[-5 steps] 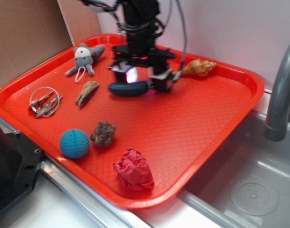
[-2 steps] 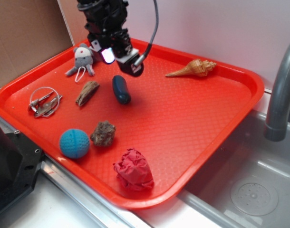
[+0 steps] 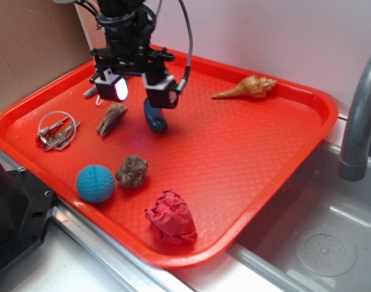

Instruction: Grab the plastic pickle.

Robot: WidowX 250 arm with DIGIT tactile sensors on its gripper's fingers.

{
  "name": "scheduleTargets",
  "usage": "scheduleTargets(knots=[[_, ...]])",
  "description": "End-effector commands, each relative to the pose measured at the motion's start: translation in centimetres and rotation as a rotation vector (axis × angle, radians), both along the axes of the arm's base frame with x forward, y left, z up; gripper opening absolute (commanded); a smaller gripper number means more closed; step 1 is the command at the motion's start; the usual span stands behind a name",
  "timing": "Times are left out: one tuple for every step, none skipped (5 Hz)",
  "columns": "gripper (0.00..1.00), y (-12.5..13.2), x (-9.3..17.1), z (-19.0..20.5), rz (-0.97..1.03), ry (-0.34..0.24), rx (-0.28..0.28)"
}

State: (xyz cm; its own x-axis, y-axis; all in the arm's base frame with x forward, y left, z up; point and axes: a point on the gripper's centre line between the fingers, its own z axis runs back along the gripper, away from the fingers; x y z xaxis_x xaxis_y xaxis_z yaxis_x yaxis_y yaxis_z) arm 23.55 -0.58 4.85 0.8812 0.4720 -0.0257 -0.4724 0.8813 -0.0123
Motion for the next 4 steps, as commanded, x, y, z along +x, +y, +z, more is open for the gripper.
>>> scheduleTargets(knots=[[1.00,-1.4,-0.2,-0.1,0.250,-0.012,-0.002],[1.00,-1.3,-0.3,-0.9,0.246,-0.021,0.022],[1.00,-0.4,0.2,-2.5,0.254,-0.029,0.031],[0.93,0.4,1.0,-3.9,0.271,-0.008,0.047]])
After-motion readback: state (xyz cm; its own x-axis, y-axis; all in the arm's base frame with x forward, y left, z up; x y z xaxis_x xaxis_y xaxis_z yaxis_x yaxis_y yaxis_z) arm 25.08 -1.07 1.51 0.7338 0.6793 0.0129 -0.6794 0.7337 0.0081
